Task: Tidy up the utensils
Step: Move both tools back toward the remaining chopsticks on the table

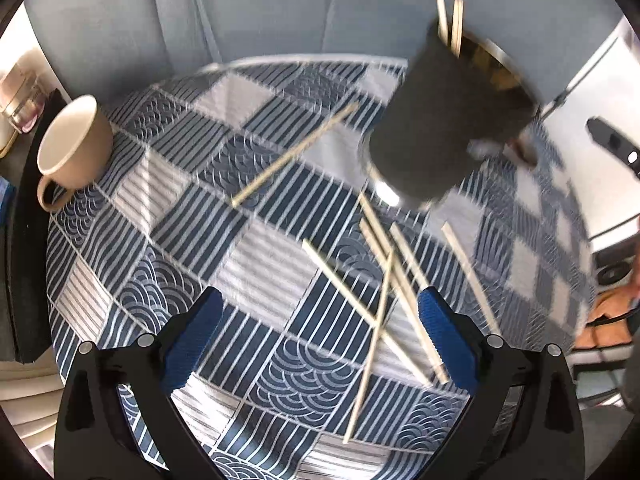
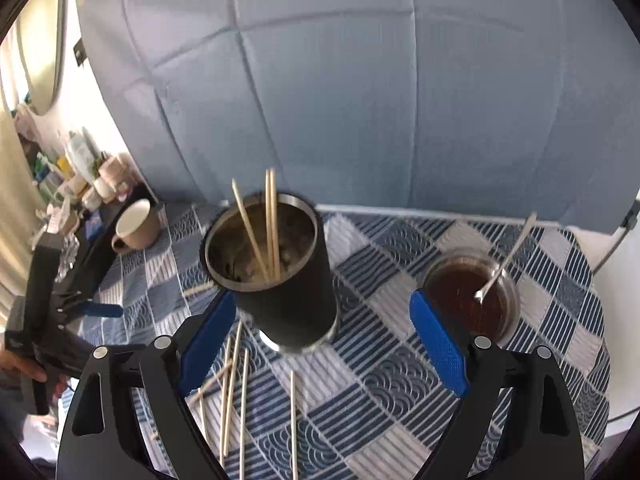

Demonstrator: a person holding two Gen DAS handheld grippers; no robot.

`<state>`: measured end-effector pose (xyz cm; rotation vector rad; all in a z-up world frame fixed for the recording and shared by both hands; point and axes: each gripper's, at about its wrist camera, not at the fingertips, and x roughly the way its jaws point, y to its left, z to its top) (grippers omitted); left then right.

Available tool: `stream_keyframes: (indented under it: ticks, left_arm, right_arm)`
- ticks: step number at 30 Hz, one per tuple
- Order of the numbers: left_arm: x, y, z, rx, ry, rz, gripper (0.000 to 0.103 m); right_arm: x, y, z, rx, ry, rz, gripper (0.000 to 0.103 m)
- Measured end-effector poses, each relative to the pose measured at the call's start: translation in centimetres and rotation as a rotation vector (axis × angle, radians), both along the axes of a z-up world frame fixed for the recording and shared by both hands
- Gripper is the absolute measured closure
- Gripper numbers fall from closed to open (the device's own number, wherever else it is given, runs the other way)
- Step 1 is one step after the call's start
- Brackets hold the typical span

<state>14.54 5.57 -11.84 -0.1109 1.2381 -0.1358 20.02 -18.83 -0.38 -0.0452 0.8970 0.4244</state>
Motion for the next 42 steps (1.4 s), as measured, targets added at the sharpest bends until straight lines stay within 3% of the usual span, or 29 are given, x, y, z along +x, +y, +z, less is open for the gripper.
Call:
stream_keyframes:
  ticks: [10, 20, 28, 42]
  left_arm:
    - [-1.5, -2.0, -4.9, 0.118, 0.089, -0.090, 0.007]
    - [-1.2, -2.6, -6.6, 0.138, 0.126, -0.100, 0.007]
    - [-1.1, -3.3, -8.1, 0.199, 0.141, -0.119, 0.006]
    - [-0.9, -2.5, -9.0, 0.163, 0.124, -0.099, 0.004]
  right_arm:
    - [-2.2, 0.4, -6.6, -0.086, 0.151, 0.024, 0.019]
    - [-2.8, 1.7, -10.2, -0.181, 0.229, 0.065, 0.019]
    - [-3.0, 2.8, -13.2, -0.231, 0.296, 0.091, 0.019]
    - [-2.2, 4.4, -15.6, -0.282, 0.350, 0.117, 0.019]
